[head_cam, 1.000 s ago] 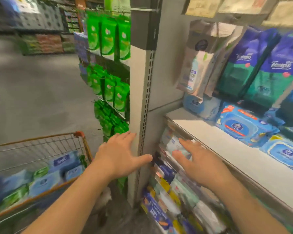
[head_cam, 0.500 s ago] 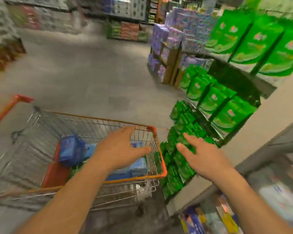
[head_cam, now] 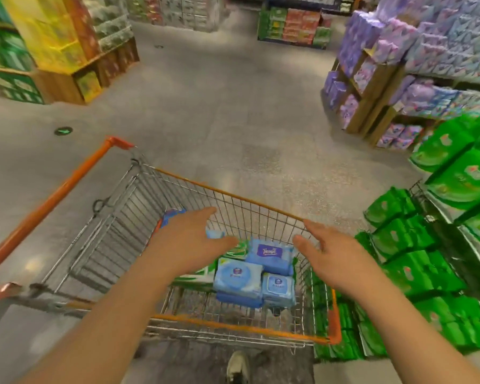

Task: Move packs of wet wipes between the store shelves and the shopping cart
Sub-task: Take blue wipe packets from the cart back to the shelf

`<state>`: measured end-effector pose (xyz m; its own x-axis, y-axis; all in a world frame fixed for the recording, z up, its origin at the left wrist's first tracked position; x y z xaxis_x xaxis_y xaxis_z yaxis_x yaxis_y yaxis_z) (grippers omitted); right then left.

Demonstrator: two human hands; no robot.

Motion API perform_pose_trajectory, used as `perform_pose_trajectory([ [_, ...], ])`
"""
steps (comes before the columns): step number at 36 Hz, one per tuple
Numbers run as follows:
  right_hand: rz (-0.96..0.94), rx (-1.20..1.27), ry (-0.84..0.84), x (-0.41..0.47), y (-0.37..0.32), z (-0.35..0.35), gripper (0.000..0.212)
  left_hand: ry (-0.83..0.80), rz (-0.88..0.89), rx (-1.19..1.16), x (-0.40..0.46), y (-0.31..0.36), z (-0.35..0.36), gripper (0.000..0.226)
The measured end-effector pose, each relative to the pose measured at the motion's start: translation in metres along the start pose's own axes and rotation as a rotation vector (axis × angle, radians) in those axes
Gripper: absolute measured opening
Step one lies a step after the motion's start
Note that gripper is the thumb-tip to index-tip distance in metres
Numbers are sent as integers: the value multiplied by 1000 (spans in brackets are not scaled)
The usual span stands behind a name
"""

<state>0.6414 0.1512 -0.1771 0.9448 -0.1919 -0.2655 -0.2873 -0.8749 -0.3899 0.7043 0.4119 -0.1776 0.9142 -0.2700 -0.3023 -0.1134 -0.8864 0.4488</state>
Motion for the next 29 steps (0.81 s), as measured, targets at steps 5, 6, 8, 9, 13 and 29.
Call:
perform_pose_trajectory([
  [5, -54, 29, -67, 51, -12, 13, 71, -20, -65, 16, 34, -12, -8, 91],
  [6, -68, 29, -84, 60, -15, 16, 71, -17, -82, 24, 40, -14, -10, 90],
  [8, -90, 13, -115, 78, -19, 20, 72, 4, -100, 23, 53, -15, -14, 92],
  [9, -98, -2, -129, 86, -22, 22, 72, 15, -106, 18, 59, -16, -14, 93],
  [13, -101, -15, -170, 109, -28, 31, 70, -2, -137, 2, 79, -25, -4, 85],
  [29, 170, 88, -306, 159, 49, 137, 68, -301, -251, -182, 151, -92, 144, 74],
])
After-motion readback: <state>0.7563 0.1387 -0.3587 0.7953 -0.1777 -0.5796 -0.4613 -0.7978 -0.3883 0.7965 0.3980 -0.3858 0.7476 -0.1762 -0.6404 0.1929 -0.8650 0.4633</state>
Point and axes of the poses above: each hand's wrist, its own x-axis towards the middle knuckle, its own z-axis out of the palm, y = z × x, the point moved 10 cm from there along x, towards the middle knuckle, and after that the axes turned 3 degrees about x, right-handed, at the moved point
